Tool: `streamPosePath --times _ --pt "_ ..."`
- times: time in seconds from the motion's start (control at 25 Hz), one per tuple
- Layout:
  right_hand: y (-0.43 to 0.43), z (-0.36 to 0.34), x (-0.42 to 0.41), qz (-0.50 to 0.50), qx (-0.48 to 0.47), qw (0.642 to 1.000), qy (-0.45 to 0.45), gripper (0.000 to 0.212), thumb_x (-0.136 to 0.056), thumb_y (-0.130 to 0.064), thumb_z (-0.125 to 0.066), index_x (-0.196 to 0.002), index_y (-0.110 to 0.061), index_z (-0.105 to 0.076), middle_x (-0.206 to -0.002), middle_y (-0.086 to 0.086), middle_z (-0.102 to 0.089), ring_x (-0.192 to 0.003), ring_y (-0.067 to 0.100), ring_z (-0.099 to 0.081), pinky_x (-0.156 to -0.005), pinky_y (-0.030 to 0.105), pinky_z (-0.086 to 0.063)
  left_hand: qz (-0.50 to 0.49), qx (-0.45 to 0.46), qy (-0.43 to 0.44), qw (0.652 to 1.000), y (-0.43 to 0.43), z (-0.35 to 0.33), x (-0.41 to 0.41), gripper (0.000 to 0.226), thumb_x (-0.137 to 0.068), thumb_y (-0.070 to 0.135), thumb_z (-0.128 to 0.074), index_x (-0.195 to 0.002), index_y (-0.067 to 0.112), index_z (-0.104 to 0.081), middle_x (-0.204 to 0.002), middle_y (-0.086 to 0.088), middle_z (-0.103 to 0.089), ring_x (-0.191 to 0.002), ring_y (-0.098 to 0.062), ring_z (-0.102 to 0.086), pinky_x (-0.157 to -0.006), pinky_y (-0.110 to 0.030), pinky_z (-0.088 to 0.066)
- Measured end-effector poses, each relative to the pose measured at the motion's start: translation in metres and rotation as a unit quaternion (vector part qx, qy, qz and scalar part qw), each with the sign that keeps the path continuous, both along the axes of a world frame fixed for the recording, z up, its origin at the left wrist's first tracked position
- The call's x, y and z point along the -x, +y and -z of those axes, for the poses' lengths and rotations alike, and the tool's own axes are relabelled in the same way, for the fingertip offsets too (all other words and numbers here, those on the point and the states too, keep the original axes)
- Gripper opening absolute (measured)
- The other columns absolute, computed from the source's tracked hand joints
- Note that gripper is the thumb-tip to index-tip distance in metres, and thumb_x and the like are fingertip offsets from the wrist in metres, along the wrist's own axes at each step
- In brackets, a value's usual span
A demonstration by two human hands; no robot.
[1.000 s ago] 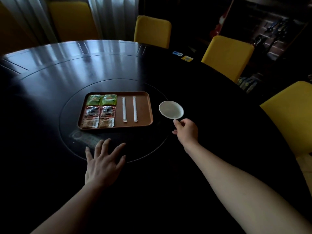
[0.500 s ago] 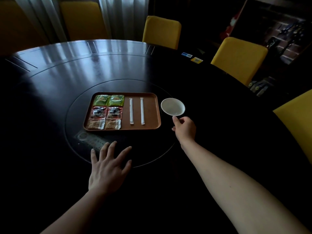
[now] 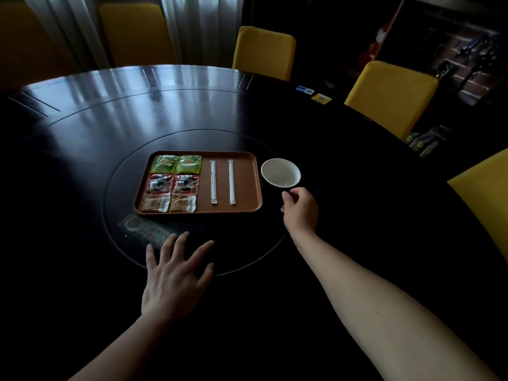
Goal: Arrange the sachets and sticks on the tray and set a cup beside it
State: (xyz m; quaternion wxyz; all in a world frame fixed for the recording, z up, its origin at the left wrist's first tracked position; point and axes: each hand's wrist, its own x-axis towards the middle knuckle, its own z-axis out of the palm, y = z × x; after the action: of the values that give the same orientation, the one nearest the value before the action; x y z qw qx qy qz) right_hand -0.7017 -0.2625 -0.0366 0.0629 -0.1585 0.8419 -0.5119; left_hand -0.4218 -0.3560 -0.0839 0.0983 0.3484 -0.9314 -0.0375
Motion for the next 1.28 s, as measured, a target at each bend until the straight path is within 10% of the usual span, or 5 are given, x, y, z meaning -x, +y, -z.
streamPosePath --times 0.72,1.0,1.28 --pt "-0.006 -0.005 0.004 -0.001 0.007 1.0 -0.014 0.01 -0.091 -0.02 -0.066 -0.089 -0.013 -0.059 -0.092 0.011 -0.071 -0.076 0.028 -0.072 -0.077 0.049 -0.06 -0.003 -0.019 0.004 1.0 0.002 -0.005 0.0 0.055 -0.089 0.069 -0.029 -0.143 0.057 -0.025 -0.154 -0.003 -0.034 -0.147 -0.026 -0.017 -0.116 -0.066 -0.01" --pt "0.0 -0.011 -0.007 0.006 0.046 0.995 -0.086 0.022 -0.092 -0.028 -0.064 -0.103 -0.011 -0.057 -0.097 0.006 -0.064 -0.078 0.019 -0.068 -0.049 0.02 -0.054 -0.001 -0.005 0.002 1.0 0.0 -0.001 0.001 0.055 -0.088 0.069 -0.031 -0.142 0.057 -0.028 -0.151 -0.003 -0.036 -0.145 -0.028 -0.02 -0.114 -0.067 -0.012" --pt "0.076 -0.02 -0.09 -0.011 -0.008 0.99 -0.139 0.021 -0.092 -0.026 -0.062 -0.11 -0.015 -0.062 -0.098 -0.002 -0.064 -0.086 0.015 -0.066 -0.065 0.03 -0.06 -0.004 -0.136 -0.047 0.99 -0.01 -0.017 0.004 0.06 -0.081 0.074 -0.033 -0.139 0.063 -0.019 -0.159 0.0 -0.017 -0.148 -0.022 0.002 -0.115 -0.062 0.008"
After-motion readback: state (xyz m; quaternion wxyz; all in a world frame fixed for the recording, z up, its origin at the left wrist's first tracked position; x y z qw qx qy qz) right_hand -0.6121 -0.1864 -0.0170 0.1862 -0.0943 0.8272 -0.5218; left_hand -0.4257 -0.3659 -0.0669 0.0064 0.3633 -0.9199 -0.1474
